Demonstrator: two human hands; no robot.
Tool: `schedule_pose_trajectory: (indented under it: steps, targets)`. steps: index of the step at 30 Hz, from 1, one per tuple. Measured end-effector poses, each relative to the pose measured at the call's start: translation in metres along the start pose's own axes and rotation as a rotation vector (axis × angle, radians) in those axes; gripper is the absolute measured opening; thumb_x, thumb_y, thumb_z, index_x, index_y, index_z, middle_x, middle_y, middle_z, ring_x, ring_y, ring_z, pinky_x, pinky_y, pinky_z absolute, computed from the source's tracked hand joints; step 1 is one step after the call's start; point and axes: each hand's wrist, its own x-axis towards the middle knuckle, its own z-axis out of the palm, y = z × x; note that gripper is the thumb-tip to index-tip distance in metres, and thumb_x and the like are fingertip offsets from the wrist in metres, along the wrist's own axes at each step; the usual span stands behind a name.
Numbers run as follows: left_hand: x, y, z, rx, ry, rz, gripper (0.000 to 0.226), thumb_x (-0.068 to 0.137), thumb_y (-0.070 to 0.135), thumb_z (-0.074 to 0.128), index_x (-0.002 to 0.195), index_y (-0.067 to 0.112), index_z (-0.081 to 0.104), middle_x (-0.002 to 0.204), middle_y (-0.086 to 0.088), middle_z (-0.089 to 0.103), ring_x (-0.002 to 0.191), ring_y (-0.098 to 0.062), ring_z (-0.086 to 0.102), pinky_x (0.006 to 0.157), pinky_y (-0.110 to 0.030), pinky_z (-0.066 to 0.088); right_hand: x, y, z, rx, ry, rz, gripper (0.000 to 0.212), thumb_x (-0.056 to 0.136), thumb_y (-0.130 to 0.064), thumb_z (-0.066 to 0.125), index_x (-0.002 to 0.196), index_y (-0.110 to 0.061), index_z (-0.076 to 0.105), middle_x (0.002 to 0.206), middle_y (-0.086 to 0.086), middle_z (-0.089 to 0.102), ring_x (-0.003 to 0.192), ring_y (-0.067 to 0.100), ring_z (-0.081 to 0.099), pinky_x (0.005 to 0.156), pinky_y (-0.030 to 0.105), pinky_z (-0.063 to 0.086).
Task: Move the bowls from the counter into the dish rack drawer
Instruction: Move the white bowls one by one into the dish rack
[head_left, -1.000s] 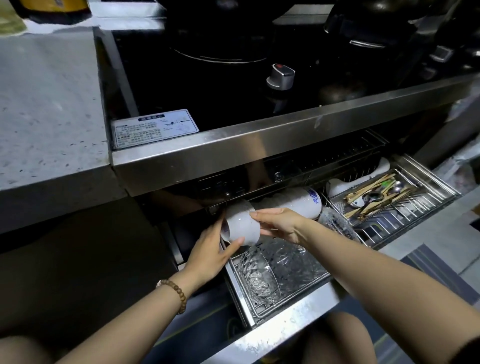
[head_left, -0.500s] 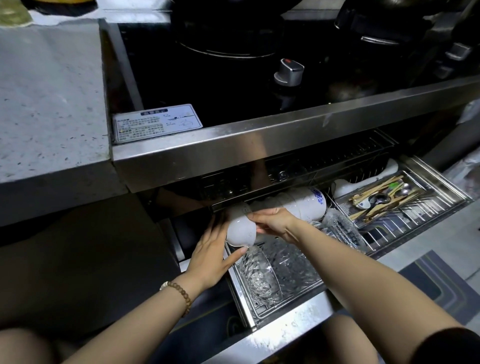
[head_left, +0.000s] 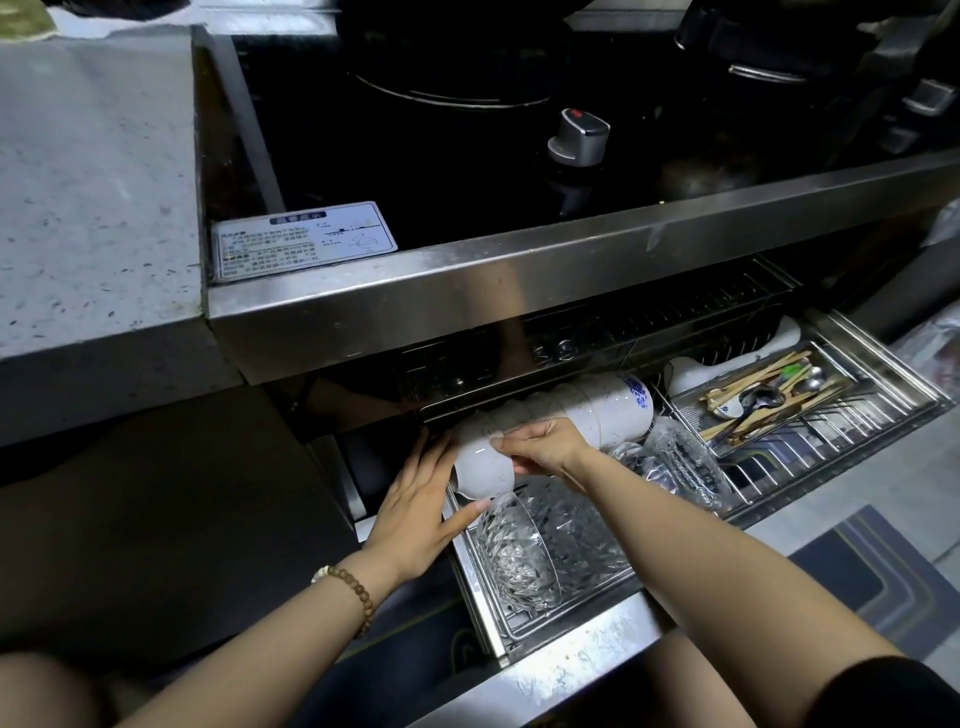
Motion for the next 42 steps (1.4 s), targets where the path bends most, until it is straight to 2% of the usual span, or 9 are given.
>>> schedule_pose_trajectory:
  steps: [7, 12, 17, 20, 25, 27, 31, 35, 42]
  targets:
    - [-0.001, 0.002, -0.001, 0.008, 0.0, -0.004, 0.096, 0.069, 0.076, 0.014, 0.149, 0.024, 0.009, 0.158, 0.008, 0.006, 0.133, 0.003, -0.017, 0.109, -0.021, -0.005, -0.002, -0.006, 0.0, -0.182, 0.04, -0.058, 0.017, 0.073, -0.008, 0.078, 0.063, -0.003, 0.065, 0.041, 0.002, 0.06, 0.033, 0.008, 0.054, 0.037, 0.016, 0.046]
    - [-0.003, 0.007, -0.005, 0.026, -0.011, -0.024, 0.1, 0.066, 0.076, 0.01, 0.15, 0.023, 0.01, 0.158, 0.007, 0.007, 0.145, -0.01, -0.01, 0.111, -0.022, -0.003, -0.006, -0.005, -0.008, -0.331, 0.077, -0.106, 0.015, 0.07, -0.016, 0.081, 0.063, -0.012, 0.068, 0.056, 0.001, 0.063, 0.049, 0.01, 0.056, 0.047, 0.018, 0.047]
    - [-0.009, 0.015, -0.012, -0.023, -0.052, -0.039, 0.106, 0.062, 0.082, 0.006, 0.15, 0.022, 0.013, 0.157, 0.004, 0.014, 0.146, -0.014, 0.0, 0.116, -0.029, 0.004, -0.032, -0.023, -0.018, -0.367, 0.126, -0.173, 0.022, 0.077, -0.015, 0.075, 0.094, -0.003, 0.067, 0.074, 0.003, 0.063, 0.074, 0.022, 0.06, 0.077, 0.037, 0.054]
    - [-0.014, 0.026, -0.024, -0.07, -0.04, -0.006, 0.078, 0.084, 0.066, 0.03, 0.147, 0.022, 0.02, 0.154, 0.003, 0.025, 0.143, -0.014, 0.015, 0.115, -0.028, 0.014, -0.07, -0.029, -0.027, -0.423, 0.242, -0.291, 0.036, 0.081, -0.022, 0.07, 0.113, -0.008, 0.062, 0.108, 0.005, 0.065, 0.099, 0.021, 0.063, 0.086, 0.034, 0.052]
    - [-0.029, 0.051, -0.054, -0.103, 0.01, 0.1, 0.058, 0.093, 0.053, 0.035, 0.144, 0.027, 0.028, 0.149, 0.007, 0.035, 0.137, -0.012, 0.03, 0.108, -0.026, 0.027, -0.156, -0.01, -0.032, -0.699, 0.538, -0.515, 0.037, 0.092, -0.035, 0.053, 0.126, -0.021, 0.053, 0.13, -0.005, 0.055, 0.111, 0.015, 0.053, 0.103, 0.032, 0.036]
    - [-0.034, 0.059, -0.065, -0.079, 0.037, 0.152, 0.058, 0.092, 0.055, 0.035, 0.143, 0.029, 0.03, 0.147, 0.009, 0.038, 0.135, -0.011, 0.033, 0.106, -0.028, 0.031, -0.176, 0.003, -0.029, -0.791, 0.705, -0.586, 0.039, 0.092, -0.04, 0.05, 0.128, -0.023, 0.052, 0.141, -0.004, 0.046, 0.132, 0.017, 0.039, 0.116, 0.032, 0.014]
    - [-0.049, 0.077, -0.089, -0.035, 0.125, 0.249, 0.056, 0.092, 0.054, 0.036, 0.142, 0.031, 0.032, 0.144, 0.013, 0.041, 0.132, -0.009, 0.036, 0.102, -0.026, 0.034, -0.192, 0.035, -0.014, -0.543, 0.91, -0.492, 0.054, 0.09, -0.05, 0.044, 0.141, -0.037, 0.031, 0.159, -0.004, -0.004, 0.145, 0.014, -0.016, 0.117, 0.041, -0.012]
    - [-0.061, 0.088, -0.108, -0.011, 0.192, 0.304, 0.055, 0.092, 0.054, 0.037, 0.141, 0.029, 0.035, 0.142, 0.012, 0.043, 0.131, -0.009, 0.037, 0.103, -0.028, 0.035, -0.193, 0.04, 0.006, -0.066, 0.91, -0.429, 0.059, 0.084, -0.055, 0.047, 0.14, -0.049, 0.027, 0.156, -0.007, -0.023, 0.145, 0.016, -0.018, 0.117, 0.052, 0.005]
    - [-0.079, 0.098, -0.132, 0.084, 0.252, 0.353, 0.058, 0.09, 0.056, 0.035, 0.141, 0.027, 0.036, 0.142, 0.01, 0.045, 0.133, -0.008, 0.037, 0.104, -0.026, 0.034, -0.178, 0.025, 0.009, -0.035, 0.835, -0.416, 0.064, 0.091, -0.05, 0.041, 0.146, -0.044, 0.009, 0.152, -0.004, -0.035, 0.147, 0.025, -0.009, 0.116, 0.05, 0.016]
